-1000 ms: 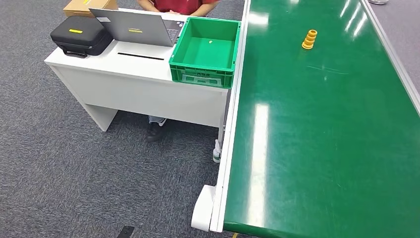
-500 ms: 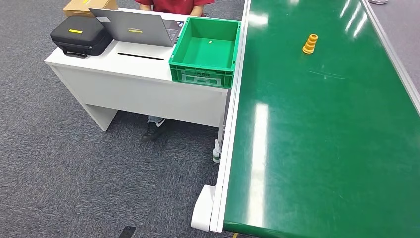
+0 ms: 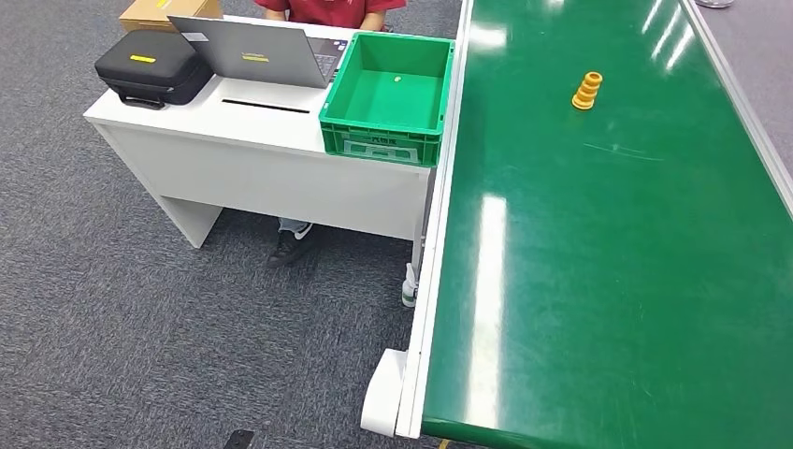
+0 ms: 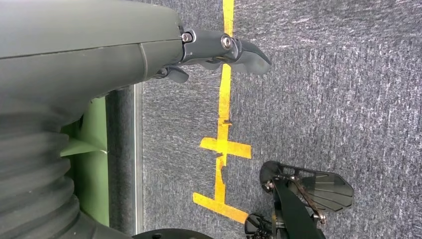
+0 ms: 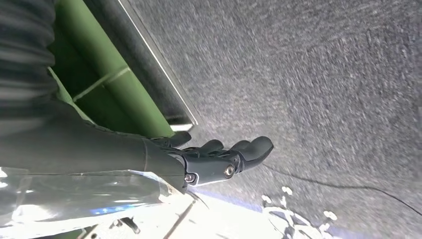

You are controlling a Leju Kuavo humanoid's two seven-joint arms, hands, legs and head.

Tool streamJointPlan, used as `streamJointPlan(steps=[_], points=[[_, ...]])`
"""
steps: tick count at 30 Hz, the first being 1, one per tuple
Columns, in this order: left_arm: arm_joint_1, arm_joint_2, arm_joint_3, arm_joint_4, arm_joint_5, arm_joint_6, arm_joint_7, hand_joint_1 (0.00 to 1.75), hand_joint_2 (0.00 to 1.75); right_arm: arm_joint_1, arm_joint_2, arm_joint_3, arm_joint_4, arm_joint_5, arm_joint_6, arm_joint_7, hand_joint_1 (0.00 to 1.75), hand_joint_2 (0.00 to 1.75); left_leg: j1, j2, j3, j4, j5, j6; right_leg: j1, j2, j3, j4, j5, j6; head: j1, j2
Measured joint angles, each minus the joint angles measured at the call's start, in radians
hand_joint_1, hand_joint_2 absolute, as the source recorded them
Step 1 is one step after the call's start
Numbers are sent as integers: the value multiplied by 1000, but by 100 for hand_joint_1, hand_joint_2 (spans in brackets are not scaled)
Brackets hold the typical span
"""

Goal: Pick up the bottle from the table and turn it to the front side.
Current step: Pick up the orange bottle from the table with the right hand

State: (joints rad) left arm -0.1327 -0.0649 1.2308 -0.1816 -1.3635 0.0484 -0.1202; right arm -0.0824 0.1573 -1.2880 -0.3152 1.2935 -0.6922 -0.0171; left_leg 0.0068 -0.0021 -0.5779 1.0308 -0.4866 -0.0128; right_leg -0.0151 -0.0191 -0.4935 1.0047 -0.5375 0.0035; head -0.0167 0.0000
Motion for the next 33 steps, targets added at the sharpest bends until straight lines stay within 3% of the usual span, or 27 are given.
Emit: streamJointPlan(steps=[10, 17, 25, 29, 33], points=[[3, 0, 0, 0, 2, 0, -1, 0, 175, -4, 23, -90, -66, 91, 0, -19, 0, 175, 0, 0, 0, 0, 0, 0, 0, 0, 0, 0, 0, 0, 0, 0], [10, -1, 1, 0, 15, 8, -2, 0, 175, -9, 41, -162, -137, 165, 0, -109, 0, 175, 0, 0, 0, 0, 0, 0, 0, 0, 0, 0, 0, 0, 0, 0], [16, -2, 2, 0, 20, 11, -3, 0, 175, -11, 58, -187, -201, 184, 0, -138, 0, 175, 0, 0, 0, 0, 0, 0, 0, 0, 0, 0, 0, 0, 0, 0], [19, -4, 2, 0, 19, 18, -2, 0, 175, -10, 91, -189, -320, 129, -1, -194, 0, 0, 0, 0, 0, 0, 0, 0, 0, 0, 0, 0, 0, 0, 0, 0], [19, -5, 1, 0, 14, 23, 3, 0, 175, -2, 127, -190, -511, -36, -2, -205, 0, 0, -1, 0, 0, 0, 0, 0, -1, 0, -1, 0, 0, 0, 0, 0]])
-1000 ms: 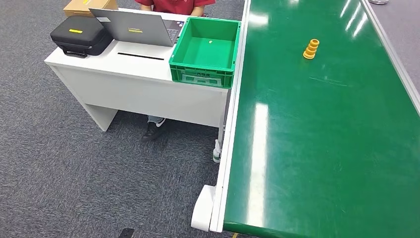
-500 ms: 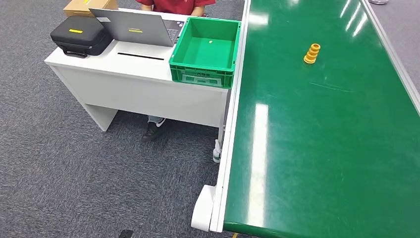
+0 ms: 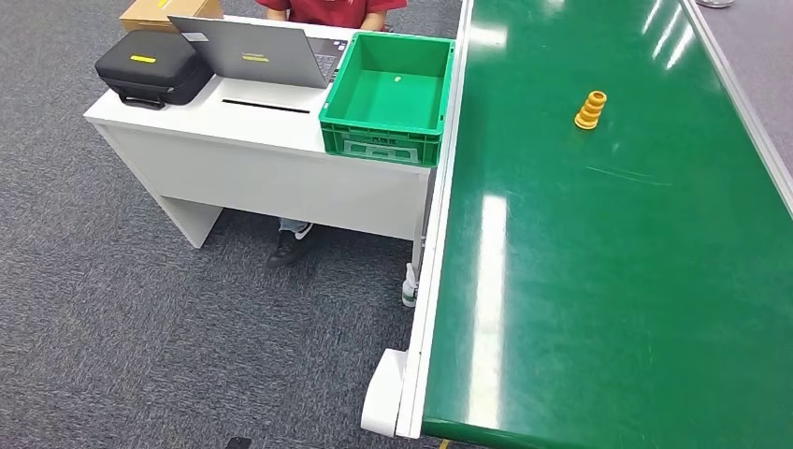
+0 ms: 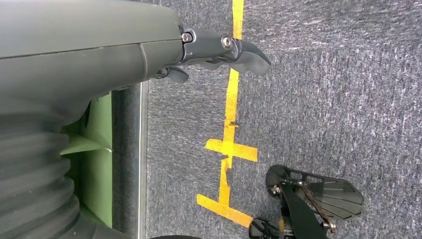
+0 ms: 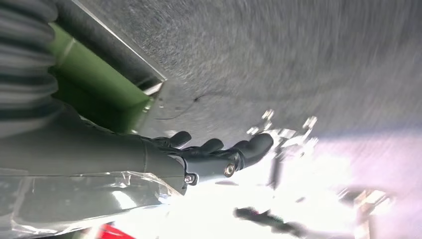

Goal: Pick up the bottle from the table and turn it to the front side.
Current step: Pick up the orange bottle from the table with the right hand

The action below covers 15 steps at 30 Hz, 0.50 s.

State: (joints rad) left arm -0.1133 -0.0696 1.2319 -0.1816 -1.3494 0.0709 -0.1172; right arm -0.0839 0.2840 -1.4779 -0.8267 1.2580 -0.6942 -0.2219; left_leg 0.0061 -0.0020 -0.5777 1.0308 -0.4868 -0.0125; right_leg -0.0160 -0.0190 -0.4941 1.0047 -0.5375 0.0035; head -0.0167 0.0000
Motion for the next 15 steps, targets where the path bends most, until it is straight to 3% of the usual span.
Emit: streamJointPlan(steps=[3, 7, 10, 15], points=[[0, 0, 0, 0, -1, 0, 3, 0, 175, 10, 13, 0, -124, -99, -1, -7, 0, 0, 0, 0, 0, 0, 0, 0, 0, 1, 0, 0, 0, 0, 0, 0], [0, 0, -1, 0, 1, 0, 2, 0, 175, 19, 25, 0, -281, -266, -1, -88, 0, 0, -1, 0, 0, 0, 0, 0, -1, 1, 0, 0, 0, 0, 0, 0], [1, 0, -1, 0, 6, 0, 2, 0, 175, 24, 30, 0, -368, -389, -1, -189, 0, 0, -1, 0, 0, 0, 0, 0, -1, 1, 0, 0, 0, 0, 0, 0], [3, 0, 0, 0, 15, 3, 3, 0, 175, 0, 35, 2, -447, -644, -1, -434, 0, 0, -1, 1, 0, 0, 0, 0, 0, 2, 0, 0, 1, 1, 0, 0]])
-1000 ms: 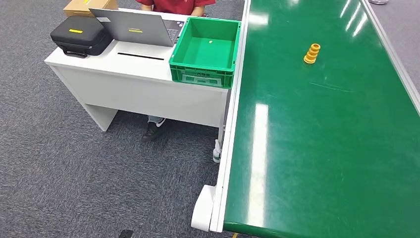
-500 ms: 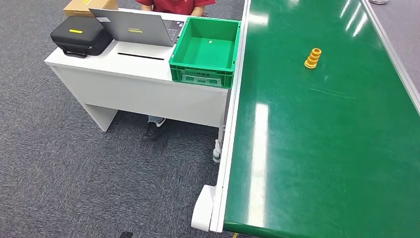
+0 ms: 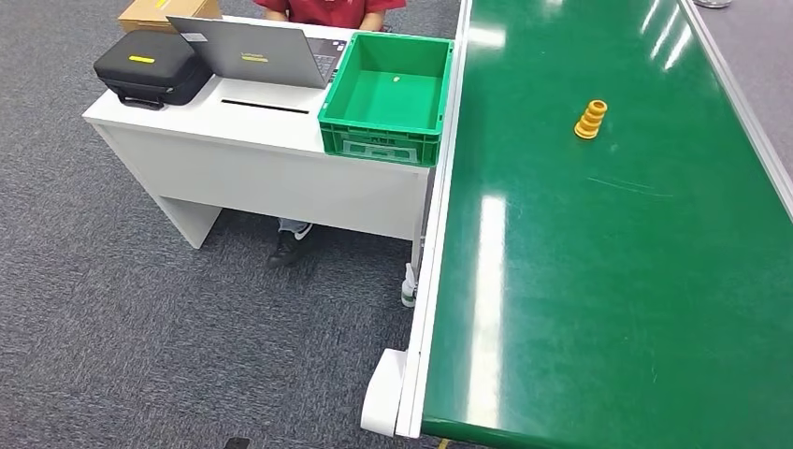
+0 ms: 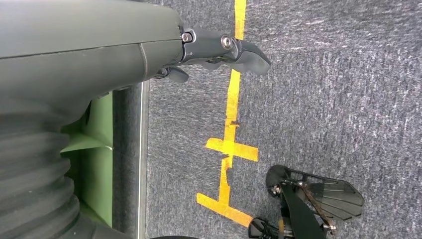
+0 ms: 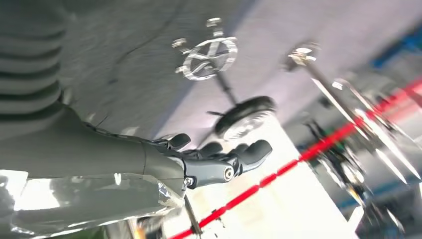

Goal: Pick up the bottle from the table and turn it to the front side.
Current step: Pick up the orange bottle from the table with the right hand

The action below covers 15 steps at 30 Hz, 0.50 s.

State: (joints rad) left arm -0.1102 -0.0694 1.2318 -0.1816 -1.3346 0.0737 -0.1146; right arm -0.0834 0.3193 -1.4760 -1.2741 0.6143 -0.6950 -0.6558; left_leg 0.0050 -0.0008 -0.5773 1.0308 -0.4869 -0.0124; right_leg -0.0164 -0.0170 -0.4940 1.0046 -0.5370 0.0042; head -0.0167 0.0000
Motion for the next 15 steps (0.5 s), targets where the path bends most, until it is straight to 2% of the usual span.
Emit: streamJointPlan(steps=[3, 5, 7, 12, 15], points=[[0, 0, 0, 0, 3, 1, 1, 0, 175, -13, 0, 33, -52, -123, 1, -38, 0, 0, 0, -1, 0, 0, 0, 0, 0, -2, 1, 0, 0, 1, 0, 0], [1, 2, 0, 0, 5, 1, 1, 0, 175, 0, 0, 91, -88, -177, 1, -41, 0, 87, 0, -2, 0, 0, 1, 0, 0, -3, 6, 0, 0, 1, 0, 0], [2, 3, 1, 0, 8, 2, 1, 0, 175, 33, -7, 199, -110, -218, 2, -44, 0, 175, 0, -2, -1, 0, 1, 0, 1, -2, 12, 1, 1, 1, 0, 0], [1, 5, 0, 0, 4, 1, 2, 0, 175, 101, -35, 555, -114, -257, 13, -47, 0, 175, 0, -1, 2, 0, 1, 0, 0, -1, 3, 1, 0, 1, 0, 0], [1, 5, -1, 0, -3, 1, 8, 0, 175, 123, -51, 697, -111, -254, 34, -43, 0, 175, 1, -2, 1, 0, 1, 0, 0, -3, 2, 1, -1, 2, 1, 0]])
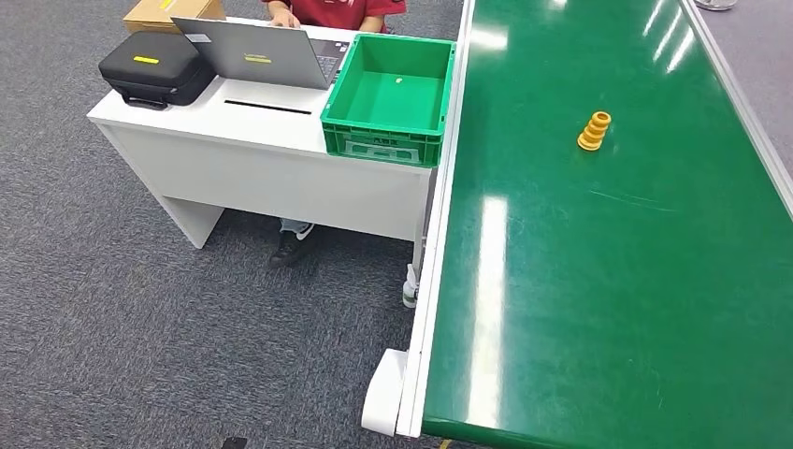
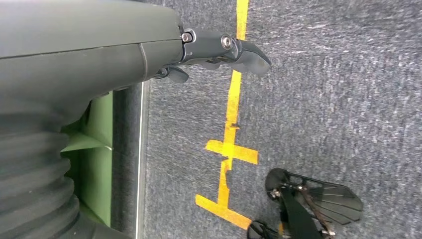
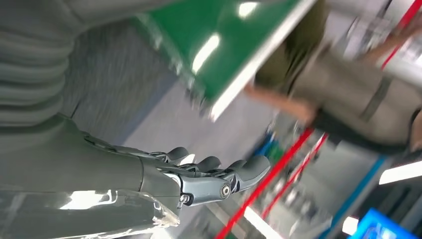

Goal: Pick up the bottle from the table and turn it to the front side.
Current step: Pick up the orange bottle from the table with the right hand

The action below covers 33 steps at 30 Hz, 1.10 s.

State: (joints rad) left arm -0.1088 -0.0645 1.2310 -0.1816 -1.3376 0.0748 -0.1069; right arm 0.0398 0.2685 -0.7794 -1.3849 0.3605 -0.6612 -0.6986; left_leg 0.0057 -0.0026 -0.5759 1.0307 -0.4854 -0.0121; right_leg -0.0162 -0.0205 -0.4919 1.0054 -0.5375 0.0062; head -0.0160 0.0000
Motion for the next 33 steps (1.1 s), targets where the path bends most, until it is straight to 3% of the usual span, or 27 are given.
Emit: streamJointPlan(steps=[7, 15, 21, 33], points=[[-5, 0, -19, 0, -25, -5, 17, 0, 175, 63, -15, 311, -60, 155, 150, 177, 0, 175, 0, 0, -2, 0, 2, 0, 1, 1, 5, 1, 1, 0, 1, 0], [-18, -1, -51, 0, -47, -20, 39, 0, 175, 68, -24, 602, -83, 259, 196, 376, 0, 175, 0, 0, -2, 0, 1, 0, 0, 0, -2, 1, 0, 0, 1, 0], [-19, -2, -57, 0, -48, -21, 41, 0, 175, 65, -26, 678, -50, 158, 245, 399, 0, 175, 0, 0, -3, 0, 1, 0, 0, 0, -2, 1, 0, 0, 1, 0], [-19, -10, -64, 0, -48, -21, 44, 0, 175, 67, -33, 711, -13, 110, 245, 422, 0, 175, 0, 0, -3, 0, 1, 0, 0, 0, -3, 1, 1, 0, 1, 0]])
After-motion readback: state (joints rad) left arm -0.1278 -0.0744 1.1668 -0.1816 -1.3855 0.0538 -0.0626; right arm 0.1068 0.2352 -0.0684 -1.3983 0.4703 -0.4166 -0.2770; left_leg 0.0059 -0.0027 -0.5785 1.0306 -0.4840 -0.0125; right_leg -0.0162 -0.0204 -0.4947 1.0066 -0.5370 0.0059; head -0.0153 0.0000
